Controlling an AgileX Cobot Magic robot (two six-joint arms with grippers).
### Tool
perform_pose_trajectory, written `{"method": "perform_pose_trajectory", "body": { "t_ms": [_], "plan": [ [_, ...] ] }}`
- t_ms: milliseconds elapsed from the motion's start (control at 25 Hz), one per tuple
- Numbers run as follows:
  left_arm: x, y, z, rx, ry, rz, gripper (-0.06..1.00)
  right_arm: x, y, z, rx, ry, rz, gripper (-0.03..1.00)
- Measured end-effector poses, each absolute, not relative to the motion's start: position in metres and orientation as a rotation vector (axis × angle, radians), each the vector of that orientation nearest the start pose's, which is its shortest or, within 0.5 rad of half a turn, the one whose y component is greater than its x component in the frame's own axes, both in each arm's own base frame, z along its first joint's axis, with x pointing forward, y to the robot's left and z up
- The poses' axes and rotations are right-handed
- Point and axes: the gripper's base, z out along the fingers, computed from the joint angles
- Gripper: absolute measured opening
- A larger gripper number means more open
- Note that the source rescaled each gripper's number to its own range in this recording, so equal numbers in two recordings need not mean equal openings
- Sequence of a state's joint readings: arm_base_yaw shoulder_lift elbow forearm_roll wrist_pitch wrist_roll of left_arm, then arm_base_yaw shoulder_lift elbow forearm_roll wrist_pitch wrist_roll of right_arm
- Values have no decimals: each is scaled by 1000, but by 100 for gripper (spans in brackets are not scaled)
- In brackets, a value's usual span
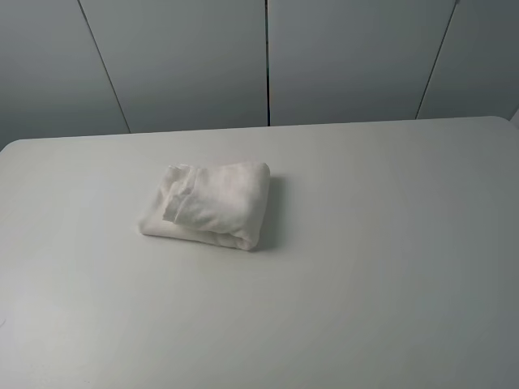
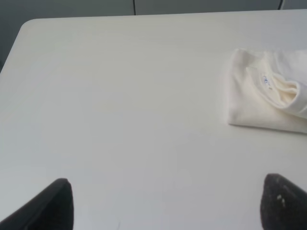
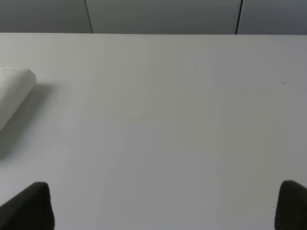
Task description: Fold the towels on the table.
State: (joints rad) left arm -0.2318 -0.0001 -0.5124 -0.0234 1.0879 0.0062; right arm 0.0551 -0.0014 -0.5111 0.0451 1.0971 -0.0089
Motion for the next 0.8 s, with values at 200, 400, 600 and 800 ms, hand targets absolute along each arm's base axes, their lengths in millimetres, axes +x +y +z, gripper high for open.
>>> {"method": "perform_pose_trajectory", "body": {
  "t_ms": [200,400,600,800],
  "plan": [
    [-8,0,279,246,2048,-168,100,-8,3,277,-70,2067,83,100],
    [-8,0,279,246,2048,-168,100,-8,3,277,-70,2067,83,100],
    [-8,0,279,246,2048,-168,100,-8,3,277,-70,2067,83,100],
    [-8,0,279,246,2048,-168,100,-8,3,277,-70,2067,83,100]
  ]
}}
